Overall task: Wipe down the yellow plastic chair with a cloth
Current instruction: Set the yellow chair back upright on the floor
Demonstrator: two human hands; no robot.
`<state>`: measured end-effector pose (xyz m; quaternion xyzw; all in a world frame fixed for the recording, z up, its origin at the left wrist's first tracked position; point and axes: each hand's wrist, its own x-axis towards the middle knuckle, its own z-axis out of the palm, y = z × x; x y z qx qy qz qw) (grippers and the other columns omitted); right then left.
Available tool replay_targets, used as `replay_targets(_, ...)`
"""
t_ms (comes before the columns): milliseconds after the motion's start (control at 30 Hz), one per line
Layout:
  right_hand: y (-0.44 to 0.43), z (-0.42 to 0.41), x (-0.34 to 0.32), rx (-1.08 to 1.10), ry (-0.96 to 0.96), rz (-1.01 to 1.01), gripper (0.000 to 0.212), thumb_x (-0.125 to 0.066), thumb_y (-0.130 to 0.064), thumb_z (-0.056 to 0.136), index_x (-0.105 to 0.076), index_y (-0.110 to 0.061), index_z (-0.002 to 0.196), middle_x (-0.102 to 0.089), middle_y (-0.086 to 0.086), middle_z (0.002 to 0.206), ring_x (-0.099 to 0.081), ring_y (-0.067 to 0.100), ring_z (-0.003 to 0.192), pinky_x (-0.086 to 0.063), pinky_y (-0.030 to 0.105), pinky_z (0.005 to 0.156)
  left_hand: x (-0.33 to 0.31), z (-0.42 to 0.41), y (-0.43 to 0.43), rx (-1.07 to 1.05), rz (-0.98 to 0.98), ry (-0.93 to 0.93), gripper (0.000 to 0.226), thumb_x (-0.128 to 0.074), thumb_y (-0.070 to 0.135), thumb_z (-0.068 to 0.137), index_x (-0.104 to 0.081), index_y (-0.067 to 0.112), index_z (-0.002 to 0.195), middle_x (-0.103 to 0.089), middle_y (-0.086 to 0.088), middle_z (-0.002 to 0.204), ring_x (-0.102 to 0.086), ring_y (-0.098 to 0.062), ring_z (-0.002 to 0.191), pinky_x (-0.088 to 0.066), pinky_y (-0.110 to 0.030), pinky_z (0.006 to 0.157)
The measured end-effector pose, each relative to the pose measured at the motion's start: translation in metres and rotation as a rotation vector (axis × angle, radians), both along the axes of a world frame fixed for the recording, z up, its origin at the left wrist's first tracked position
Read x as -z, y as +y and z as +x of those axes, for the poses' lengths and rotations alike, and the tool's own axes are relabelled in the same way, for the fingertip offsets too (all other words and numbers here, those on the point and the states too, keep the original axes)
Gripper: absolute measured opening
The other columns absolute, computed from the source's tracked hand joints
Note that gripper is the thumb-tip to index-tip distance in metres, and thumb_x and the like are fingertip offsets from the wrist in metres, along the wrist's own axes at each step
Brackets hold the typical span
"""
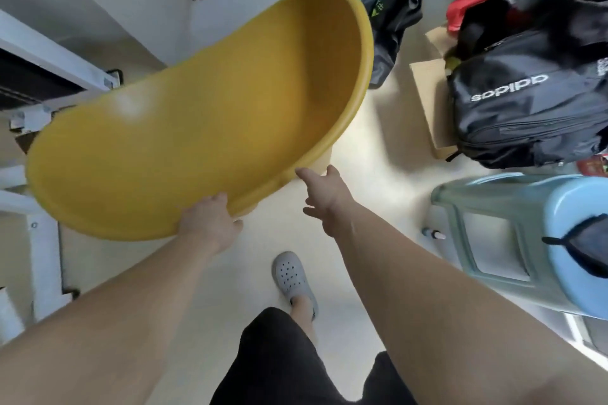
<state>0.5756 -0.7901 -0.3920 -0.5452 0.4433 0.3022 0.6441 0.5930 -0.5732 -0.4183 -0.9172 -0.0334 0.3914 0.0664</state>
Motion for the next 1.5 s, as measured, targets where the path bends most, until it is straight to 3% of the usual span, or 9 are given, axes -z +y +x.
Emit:
replay_targets(133, 0.05, 0.02, 0.022, 0.107, 0.031, -0.033, 0.088, -0.066, -0.045, 0.092, -0.011, -0.031, 0.16, -0.054, 0.001, 0.132, -0.066, 0.026, 0.083, -0.06, 0.048, 0.091, 0.017, 0.0, 0.036, 0.111, -0.102, -0.038, 0.045, -0.049, 0.043, 0.101, -0.048, 0.021, 0.141, -0.058, -0.007, 0.129, -0.057, -0.03, 0.118, -0.049, -0.04, 0.091)
replay_targets(267, 0.078, 0.024, 0.035, 0.181, 0.025, -0.17, 0.1, -0.07, -0.028, 0.091, 0.003, -0.037, 0.159, -0.057, 0.001, 0.097, -0.06, 0.022, 0.067, -0.063, 0.053, 0.08, 0.024, -0.004, 0.045, 0.225, -0.133, -0.098, 0.04, -0.045, 0.042, 0.103, -0.052, 0.021, 0.136, -0.059, -0.005, 0.124, -0.055, -0.028, 0.116, -0.046, -0.04, 0.088)
replay_targets(400, 0.081, 0.026, 0.043, 0.252, -0.022, -0.203, 0.095, -0.06, -0.008, 0.086, -0.004, -0.039, 0.157, -0.051, -0.003, 0.095, -0.059, 0.023, 0.075, -0.064, 0.053, 0.07, 0.023, -0.009, 0.041, 0.258, -0.131, -0.117, 0.037, -0.045, 0.044, 0.103, -0.053, 0.02, 0.131, -0.058, -0.005, 0.119, -0.056, -0.028, 0.111, -0.045, -0.039, 0.082)
replay_targets(733, 0.022, 0.015, 0.038, 0.015, -0.092, -0.289, 0.069, -0.053, -0.007, 0.081, -0.029, -0.033, 0.139, -0.054, -0.002, 0.102, -0.062, 0.033, 0.085, -0.063, 0.052, 0.056, 0.006, -0.067, -0.034, 0.19, -0.183, -0.127, 0.028, -0.048, 0.042, 0.103, -0.053, 0.015, 0.106, -0.06, -0.007, 0.107, -0.063, -0.028, 0.096, -0.038, -0.034, 0.065)
replay_targets(967, -0.026, 0.035, 0.035, -0.27, -0.251, -0.237, 0.072, -0.062, -0.01, 0.083, -0.034, -0.041, 0.142, -0.062, -0.002, 0.111, -0.067, 0.03, 0.095, -0.064, 0.049, 0.061, 0.004, -0.081, -0.101, -0.04, -0.311, -0.167, 0.031, -0.053, 0.041, 0.1, -0.056, 0.01, 0.104, -0.063, -0.011, 0.108, -0.063, -0.035, 0.099, -0.038, -0.035, 0.067)
replay_targets(1100, -0.043, 0.017, 0.045, -0.078, -0.306, -0.116, 0.066, -0.065, -0.022, 0.097, -0.037, -0.023, 0.156, -0.07, -0.002, 0.116, -0.071, 0.021, 0.103, -0.062, 0.041, 0.087, 0.008, -0.06, -0.133, -0.214, -0.352, -0.203, 0.03, -0.061, 0.038, 0.097, -0.058, 0.009, 0.101, -0.066, -0.012, 0.106, -0.064, -0.036, 0.097, -0.037, -0.033, 0.065)
replay_targets(1233, -0.031, -0.055, 0.057, -0.018, -0.258, -0.106, 0.051, -0.05, -0.028, 0.096, -0.051, -0.032, 0.146, -0.073, -0.005, 0.115, -0.068, 0.02, 0.112, -0.053, 0.049, 0.103, 0.017, -0.027, -0.163, -0.379, -0.429, -0.231, 0.026, -0.067, 0.03, 0.092, -0.052, 0.012, 0.08, -0.059, -0.001, 0.083, -0.062, -0.032, 0.086, -0.038, -0.031, 0.062)
replay_targets(1367, -0.016, -0.106, 0.053, -0.124, -0.265, -0.072, 0.077, -0.053, -0.039, 0.087, -0.022, -0.051, 0.157, -0.06, -0.015, 0.137, -0.059, 0.016, 0.123, -0.049, 0.036, 0.103, 0.025, 0.008, -0.185, -0.503, -0.529, -0.24, 0.034, -0.073, 0.04, 0.083, -0.058, 0.01, 0.077, -0.064, -0.004, 0.075, -0.064, -0.029, 0.067, -0.047, -0.029, 0.05)
replay_targets(1500, -0.009, -0.1, 0.058, -0.281, -0.297, -0.314, 0.103, -0.069, -0.022, 0.092, 0.004, -0.04, 0.162, -0.058, -0.013, 0.12, -0.057, 0.015, 0.095, -0.047, 0.029, 0.081, 0.016, 0.035, -0.186, -0.367, -0.591, -0.177, 0.044, -0.072, 0.049, 0.087, -0.056, 0.011, 0.103, -0.064, -0.003, 0.091, -0.066, -0.026, 0.069, -0.055, -0.034, 0.058)
